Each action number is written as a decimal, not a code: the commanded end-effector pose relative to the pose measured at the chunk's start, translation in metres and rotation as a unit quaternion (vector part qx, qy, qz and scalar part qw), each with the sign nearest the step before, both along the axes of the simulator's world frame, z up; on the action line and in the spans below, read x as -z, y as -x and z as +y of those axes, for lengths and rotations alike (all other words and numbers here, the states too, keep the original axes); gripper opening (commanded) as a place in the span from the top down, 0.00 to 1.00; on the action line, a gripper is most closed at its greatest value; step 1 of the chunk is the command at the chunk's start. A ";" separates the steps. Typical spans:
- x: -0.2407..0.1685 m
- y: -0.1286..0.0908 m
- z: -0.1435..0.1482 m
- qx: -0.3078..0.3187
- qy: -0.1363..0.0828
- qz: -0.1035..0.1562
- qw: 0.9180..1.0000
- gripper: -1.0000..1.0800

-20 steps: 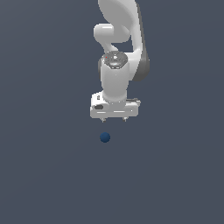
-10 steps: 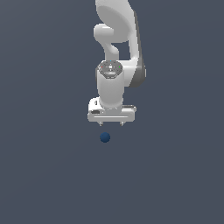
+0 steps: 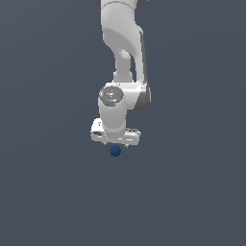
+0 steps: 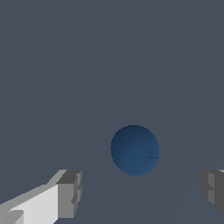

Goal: Pick up the object and move it to a goal position.

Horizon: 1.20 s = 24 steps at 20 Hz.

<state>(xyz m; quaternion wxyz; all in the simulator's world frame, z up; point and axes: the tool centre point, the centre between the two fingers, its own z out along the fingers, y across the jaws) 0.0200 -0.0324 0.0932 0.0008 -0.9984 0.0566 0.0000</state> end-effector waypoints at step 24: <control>0.062 -0.002 -0.007 0.013 0.001 0.000 1.000 1.00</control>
